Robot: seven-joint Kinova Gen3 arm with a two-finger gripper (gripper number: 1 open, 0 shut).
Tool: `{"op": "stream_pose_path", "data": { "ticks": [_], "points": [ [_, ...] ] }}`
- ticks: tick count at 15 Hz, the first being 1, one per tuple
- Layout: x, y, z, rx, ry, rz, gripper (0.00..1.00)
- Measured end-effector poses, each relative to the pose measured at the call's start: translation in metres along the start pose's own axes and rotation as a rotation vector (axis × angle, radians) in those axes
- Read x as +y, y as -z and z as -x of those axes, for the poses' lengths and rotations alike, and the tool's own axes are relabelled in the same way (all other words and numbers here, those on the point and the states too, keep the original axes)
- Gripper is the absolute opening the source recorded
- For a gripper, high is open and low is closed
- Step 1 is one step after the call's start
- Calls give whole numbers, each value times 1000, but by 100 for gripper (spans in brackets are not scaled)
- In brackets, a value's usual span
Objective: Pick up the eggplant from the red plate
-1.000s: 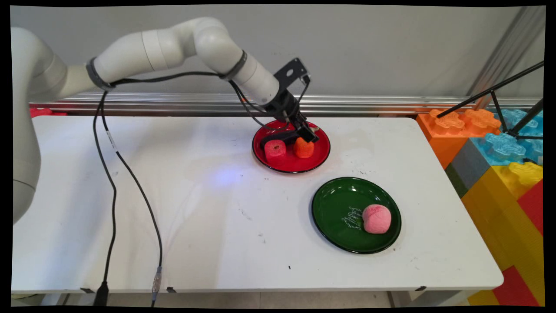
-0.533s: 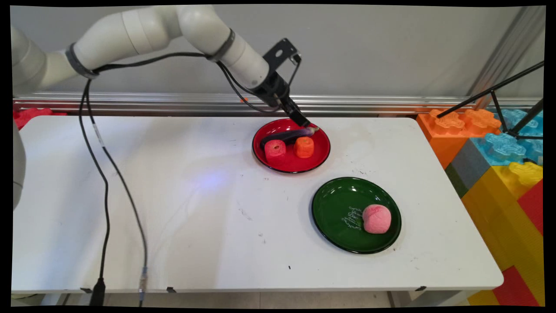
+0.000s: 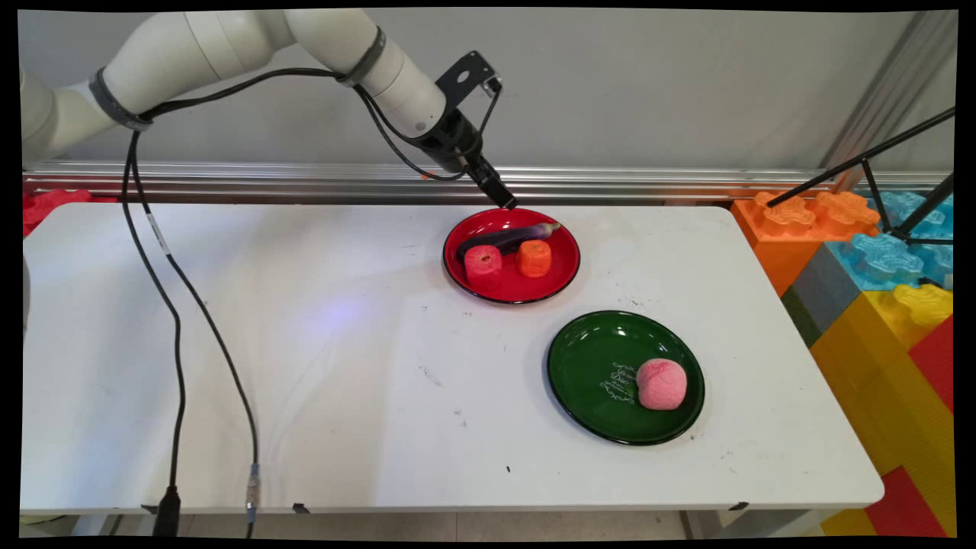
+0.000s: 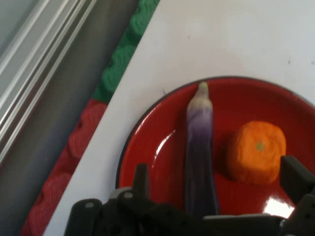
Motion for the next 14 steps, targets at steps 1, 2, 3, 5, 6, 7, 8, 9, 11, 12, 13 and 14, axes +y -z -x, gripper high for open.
{"op": "stream_pose_path", "data": {
  "ticks": [1,2,3,5,6,7,8,9,11,12,13,14],
  "points": [
    [-3,0,3,-7,5,4,100],
    [-6,-2,5,-16,10,9,100],
    [-9,-3,8,-25,15,15,100],
    [-15,-6,12,-37,20,23,100],
    [-18,-8,14,-44,22,29,100],
    [-21,-9,16,-51,23,36,100],
    [-23,-11,18,-57,22,44,100],
    [-25,-13,21,-63,21,53,100],
    [-31,-19,26,-74,17,71,100],
    [-33,-23,28,-77,15,78,100],
    [-36,-27,29,-79,15,86,100],
    [-38,-31,30,-81,16,92,100]
  ]
}}
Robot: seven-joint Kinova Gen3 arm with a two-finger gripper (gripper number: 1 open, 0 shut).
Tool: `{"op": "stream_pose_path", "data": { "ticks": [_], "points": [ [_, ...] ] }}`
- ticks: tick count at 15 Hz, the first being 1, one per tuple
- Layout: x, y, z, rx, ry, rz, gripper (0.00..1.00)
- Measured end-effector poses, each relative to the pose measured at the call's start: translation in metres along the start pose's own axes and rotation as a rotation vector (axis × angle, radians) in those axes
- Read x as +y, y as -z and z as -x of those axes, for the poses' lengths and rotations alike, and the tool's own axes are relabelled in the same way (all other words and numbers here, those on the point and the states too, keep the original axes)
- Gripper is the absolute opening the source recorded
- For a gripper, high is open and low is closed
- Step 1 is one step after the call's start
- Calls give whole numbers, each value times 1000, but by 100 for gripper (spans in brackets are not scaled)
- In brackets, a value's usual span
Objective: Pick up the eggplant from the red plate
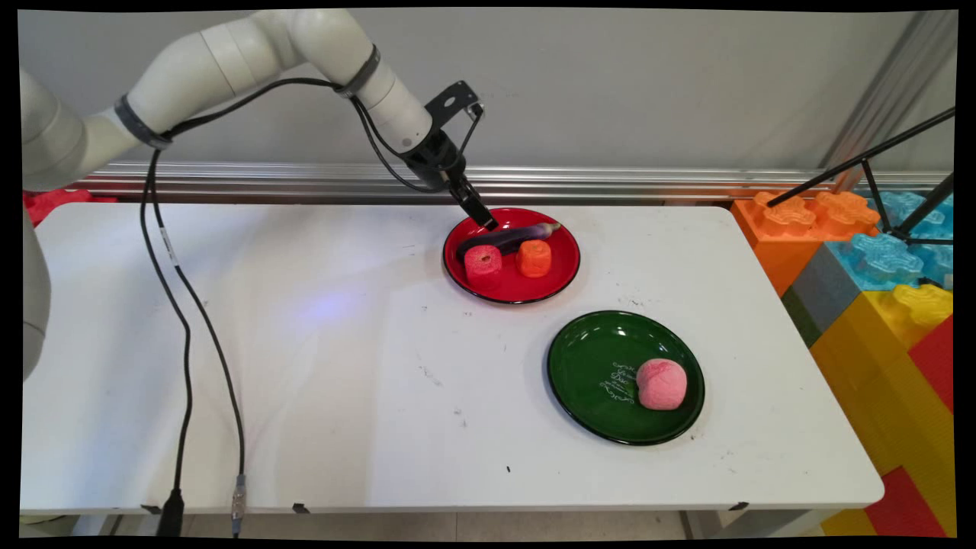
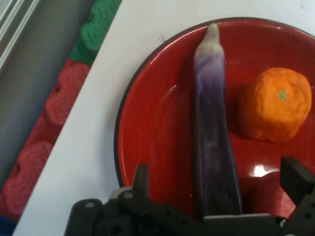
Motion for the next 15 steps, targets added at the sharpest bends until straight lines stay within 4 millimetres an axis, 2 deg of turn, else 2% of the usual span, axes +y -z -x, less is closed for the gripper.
{"op": "stream_pose_path", "data": {
  "ticks": [5,15],
  "points": [
    [-8,-15,2,-12,-2,24,100],
    [-13,-39,7,-27,-16,45,100]
  ]
}}
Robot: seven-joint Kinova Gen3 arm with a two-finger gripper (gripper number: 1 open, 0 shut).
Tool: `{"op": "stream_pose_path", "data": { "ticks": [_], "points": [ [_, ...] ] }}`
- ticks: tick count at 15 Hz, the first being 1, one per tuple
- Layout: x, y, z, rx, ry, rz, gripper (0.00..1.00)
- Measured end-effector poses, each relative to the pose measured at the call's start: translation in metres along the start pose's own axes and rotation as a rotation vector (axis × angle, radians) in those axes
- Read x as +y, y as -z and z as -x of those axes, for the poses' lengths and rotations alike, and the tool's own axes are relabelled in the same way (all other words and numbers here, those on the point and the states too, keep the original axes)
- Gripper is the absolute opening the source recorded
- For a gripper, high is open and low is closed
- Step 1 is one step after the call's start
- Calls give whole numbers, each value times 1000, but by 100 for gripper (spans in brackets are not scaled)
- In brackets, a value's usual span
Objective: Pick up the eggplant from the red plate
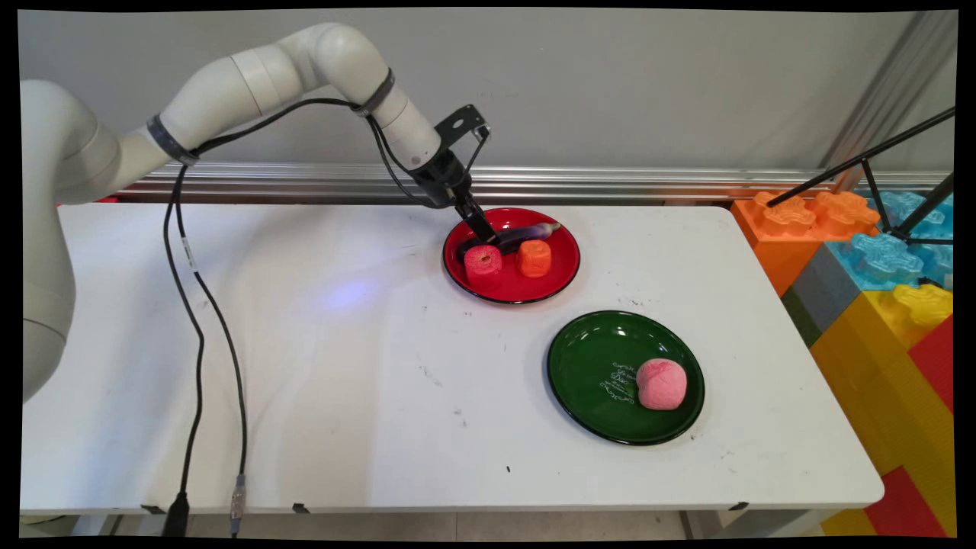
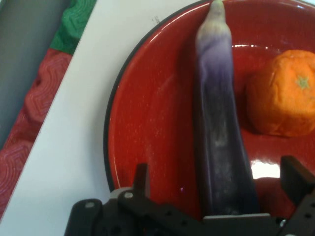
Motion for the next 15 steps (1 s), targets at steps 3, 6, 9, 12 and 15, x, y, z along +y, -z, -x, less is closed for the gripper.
{"op": "stream_pose_path", "data": {
  "ticks": [3,6,9,12,15],
  "points": [
    [0,-6,0,1,-2,1,100],
    [0,-11,0,4,-8,1,100],
    [0,-14,-2,9,-14,-1,100],
    [0,-15,-3,14,-24,-4,0],
    [0,-15,-3,12,-32,-6,0]
  ]
}}
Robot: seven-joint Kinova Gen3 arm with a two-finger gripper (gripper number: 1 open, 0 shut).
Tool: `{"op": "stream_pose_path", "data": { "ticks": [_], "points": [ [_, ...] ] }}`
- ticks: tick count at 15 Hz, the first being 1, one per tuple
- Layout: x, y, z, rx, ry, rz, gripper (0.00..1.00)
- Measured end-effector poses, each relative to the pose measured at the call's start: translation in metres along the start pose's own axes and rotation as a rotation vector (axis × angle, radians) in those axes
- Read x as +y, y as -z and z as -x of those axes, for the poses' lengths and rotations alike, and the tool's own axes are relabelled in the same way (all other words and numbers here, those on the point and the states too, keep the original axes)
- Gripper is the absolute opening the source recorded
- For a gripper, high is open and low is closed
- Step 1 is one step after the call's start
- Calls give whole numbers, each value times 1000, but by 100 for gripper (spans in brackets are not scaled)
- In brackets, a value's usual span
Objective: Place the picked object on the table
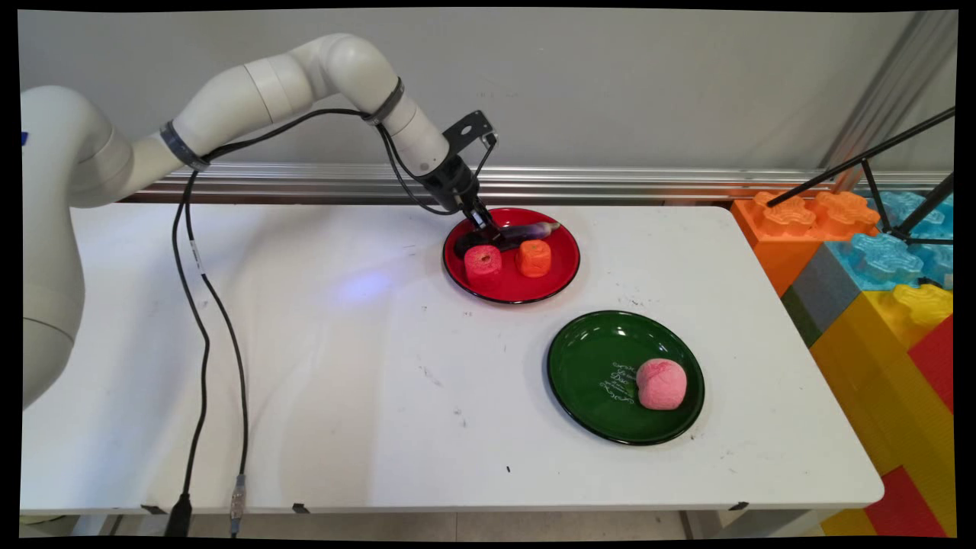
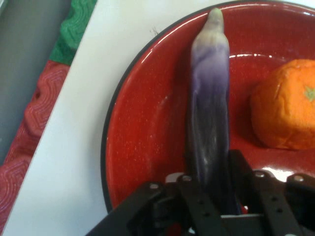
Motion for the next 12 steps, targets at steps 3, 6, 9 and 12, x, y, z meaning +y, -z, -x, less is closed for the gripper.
{"op": "stream_pose_path", "data": {
  "ticks": [3,6,9,12],
  "points": [
    [1,0,0,-2,-5,0,0],
    [2,0,1,-3,-9,-1,0],
    [3,2,1,-3,-9,-1,0],
    [6,5,-1,2,-11,-2,0]
  ]
}}
